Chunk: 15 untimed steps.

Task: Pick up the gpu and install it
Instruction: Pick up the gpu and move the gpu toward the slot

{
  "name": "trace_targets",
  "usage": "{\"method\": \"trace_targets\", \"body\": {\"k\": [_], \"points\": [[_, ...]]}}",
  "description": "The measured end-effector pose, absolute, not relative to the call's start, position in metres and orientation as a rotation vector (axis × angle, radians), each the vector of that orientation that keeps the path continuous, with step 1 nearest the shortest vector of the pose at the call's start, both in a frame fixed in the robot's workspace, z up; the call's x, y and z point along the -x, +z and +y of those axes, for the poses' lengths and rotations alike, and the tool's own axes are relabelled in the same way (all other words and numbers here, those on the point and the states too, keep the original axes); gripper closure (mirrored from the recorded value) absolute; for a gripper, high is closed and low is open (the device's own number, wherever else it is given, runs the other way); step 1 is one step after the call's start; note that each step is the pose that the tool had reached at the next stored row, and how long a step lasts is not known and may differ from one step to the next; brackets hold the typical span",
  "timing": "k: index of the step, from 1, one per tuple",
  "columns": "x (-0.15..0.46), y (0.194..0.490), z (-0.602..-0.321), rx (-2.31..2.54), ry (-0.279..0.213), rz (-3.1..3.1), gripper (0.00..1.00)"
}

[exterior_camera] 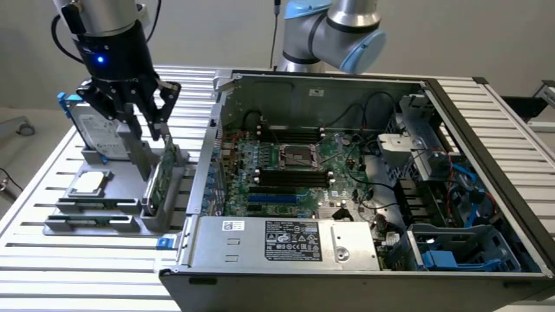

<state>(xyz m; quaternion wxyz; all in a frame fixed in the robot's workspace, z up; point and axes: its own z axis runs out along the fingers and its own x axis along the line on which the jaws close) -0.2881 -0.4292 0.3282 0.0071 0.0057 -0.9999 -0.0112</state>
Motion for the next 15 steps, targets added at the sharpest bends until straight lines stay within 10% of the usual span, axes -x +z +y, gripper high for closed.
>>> {"method": "trace_targets", "body": {"k": [15], "points": [[0.289,0.301,-0.429,-0.114,-0.034,-3.125,0.64]]}}
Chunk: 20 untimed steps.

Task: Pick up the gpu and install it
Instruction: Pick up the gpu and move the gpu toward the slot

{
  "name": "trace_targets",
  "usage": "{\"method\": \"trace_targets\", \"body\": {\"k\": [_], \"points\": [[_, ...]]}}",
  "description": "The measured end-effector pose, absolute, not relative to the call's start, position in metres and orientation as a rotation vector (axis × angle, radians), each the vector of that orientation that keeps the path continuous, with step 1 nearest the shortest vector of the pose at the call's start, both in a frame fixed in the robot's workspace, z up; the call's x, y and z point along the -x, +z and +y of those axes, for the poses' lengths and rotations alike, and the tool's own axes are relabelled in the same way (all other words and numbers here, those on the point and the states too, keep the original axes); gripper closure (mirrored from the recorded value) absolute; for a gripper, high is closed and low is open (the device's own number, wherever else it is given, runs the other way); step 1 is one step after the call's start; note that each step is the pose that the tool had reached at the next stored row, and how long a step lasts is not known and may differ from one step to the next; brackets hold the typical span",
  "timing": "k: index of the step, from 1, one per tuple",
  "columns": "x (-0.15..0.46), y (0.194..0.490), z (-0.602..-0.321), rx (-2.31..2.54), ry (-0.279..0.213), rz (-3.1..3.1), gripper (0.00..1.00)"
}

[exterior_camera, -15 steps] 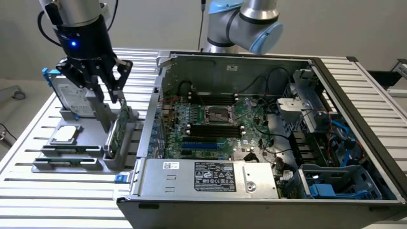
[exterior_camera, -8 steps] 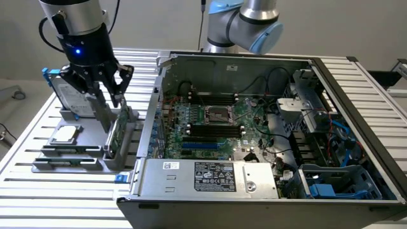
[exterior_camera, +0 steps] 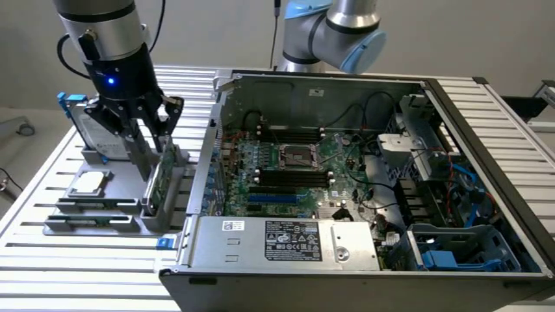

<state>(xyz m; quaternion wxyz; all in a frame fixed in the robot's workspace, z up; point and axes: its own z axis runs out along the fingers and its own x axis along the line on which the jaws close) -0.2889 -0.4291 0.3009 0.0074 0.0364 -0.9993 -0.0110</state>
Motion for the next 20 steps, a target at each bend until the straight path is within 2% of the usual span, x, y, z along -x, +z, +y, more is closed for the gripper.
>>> {"method": "trace_targets", "body": {"k": [20], "points": [[0.294,0.265,-0.429,-0.125,-0.034,-3.124,0.64]]}}
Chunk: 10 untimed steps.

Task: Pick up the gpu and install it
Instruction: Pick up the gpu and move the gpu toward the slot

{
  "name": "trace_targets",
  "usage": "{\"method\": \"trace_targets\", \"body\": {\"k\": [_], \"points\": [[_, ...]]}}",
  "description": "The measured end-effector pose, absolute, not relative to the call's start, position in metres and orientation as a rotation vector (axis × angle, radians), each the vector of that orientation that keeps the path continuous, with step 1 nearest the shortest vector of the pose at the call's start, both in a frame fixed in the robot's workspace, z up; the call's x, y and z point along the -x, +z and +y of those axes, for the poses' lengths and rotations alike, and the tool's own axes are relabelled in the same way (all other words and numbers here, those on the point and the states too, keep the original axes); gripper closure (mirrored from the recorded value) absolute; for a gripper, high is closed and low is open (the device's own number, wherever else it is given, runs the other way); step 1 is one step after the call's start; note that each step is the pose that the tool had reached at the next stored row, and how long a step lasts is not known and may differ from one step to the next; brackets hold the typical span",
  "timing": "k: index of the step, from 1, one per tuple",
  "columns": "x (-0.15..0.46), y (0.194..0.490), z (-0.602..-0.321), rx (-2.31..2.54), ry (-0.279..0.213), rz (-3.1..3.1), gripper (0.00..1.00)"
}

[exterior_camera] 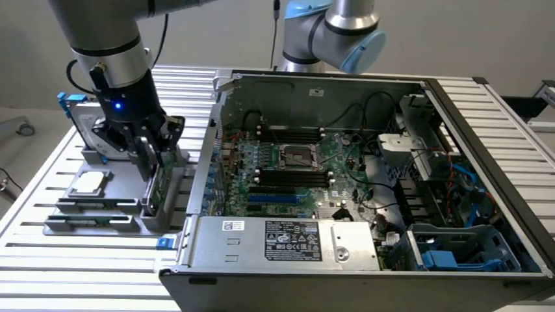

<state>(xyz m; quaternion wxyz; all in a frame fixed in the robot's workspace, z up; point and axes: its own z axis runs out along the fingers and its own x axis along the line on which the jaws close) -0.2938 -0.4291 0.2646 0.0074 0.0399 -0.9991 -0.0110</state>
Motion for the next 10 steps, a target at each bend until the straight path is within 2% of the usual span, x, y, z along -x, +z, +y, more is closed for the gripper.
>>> {"method": "trace_targets", "body": {"k": [10], "points": [[0.295,0.248,-0.429,-0.129,-0.034,-3.124,0.64]]}}
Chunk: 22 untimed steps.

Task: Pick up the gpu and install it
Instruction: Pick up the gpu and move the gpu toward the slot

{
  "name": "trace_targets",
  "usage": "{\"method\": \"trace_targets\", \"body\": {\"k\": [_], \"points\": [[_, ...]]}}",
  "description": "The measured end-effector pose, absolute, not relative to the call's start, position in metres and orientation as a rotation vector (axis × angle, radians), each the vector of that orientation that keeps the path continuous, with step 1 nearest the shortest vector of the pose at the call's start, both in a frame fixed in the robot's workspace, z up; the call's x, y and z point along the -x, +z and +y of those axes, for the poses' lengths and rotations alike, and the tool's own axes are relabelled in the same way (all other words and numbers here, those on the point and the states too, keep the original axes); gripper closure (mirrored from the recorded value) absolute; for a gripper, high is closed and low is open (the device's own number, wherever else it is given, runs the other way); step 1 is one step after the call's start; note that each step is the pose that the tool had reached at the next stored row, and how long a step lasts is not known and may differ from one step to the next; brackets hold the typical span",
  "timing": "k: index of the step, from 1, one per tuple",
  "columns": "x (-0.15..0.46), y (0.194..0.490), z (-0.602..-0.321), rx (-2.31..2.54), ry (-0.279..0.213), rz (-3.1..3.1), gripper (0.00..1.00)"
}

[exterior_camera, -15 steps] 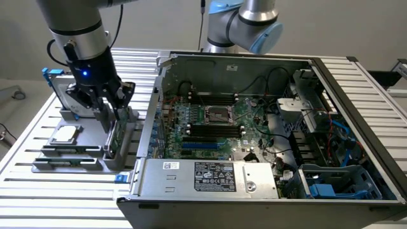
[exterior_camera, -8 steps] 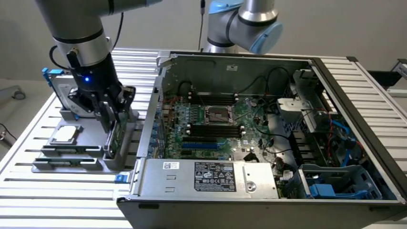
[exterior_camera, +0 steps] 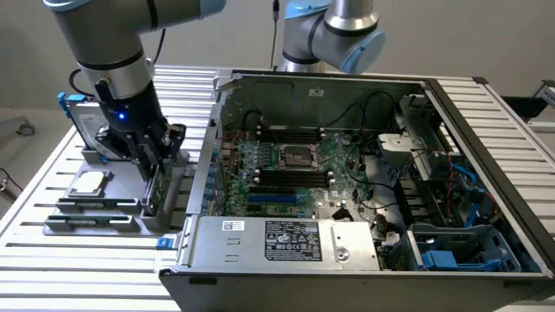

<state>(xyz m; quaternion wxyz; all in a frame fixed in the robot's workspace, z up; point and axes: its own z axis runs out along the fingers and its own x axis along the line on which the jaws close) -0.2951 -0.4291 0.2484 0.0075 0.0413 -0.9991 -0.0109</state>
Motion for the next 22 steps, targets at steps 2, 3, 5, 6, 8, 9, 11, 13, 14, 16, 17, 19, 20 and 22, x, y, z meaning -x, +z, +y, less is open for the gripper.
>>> {"method": "trace_targets", "body": {"k": [2,3,5,6,8,9,11,13,14,16,17,19,20,22], "points": [[0.2955,0.248,-0.4291,-0.129,-0.034,-3.124,0.64],[0.2955,0.248,-0.4291,-0.129,-0.034,-3.124,0.64],[0.2956,0.2477,-0.4292,-0.129,-0.034,-3.124,0.64],[0.2956,0.2476,-0.4292,-0.129,-0.034,-3.124,0.64],[0.2957,0.2468,-0.4292,-0.129,-0.034,-3.126,0.64],[0.2956,0.2463,-0.4291,-0.129,-0.034,-3.127,0.64],[0.2956,0.2455,-0.4292,-0.13,-0.034,-3.131,0.64],[0.2957,0.2452,-0.4291,-0.13,-0.034,-3.132,0.64],[0.2957,0.245,-0.4291,-0.13,-0.034,-3.132,0.64],[0.296,0.2446,-0.4291,-0.129,-0.034,-3.133,0.64],[0.2962,0.2443,-0.4291,-0.129,-0.034,-3.134,0.64],[0.2965,0.2438,-0.4292,-0.129,-0.034,-3.135,0.64],[0.2967,0.2435,-0.4292,-0.128,-0.033,-3.135,0.64],[0.2967,0.2431,-0.4292,-0.128,-0.033,-3.135,0.64]]}}
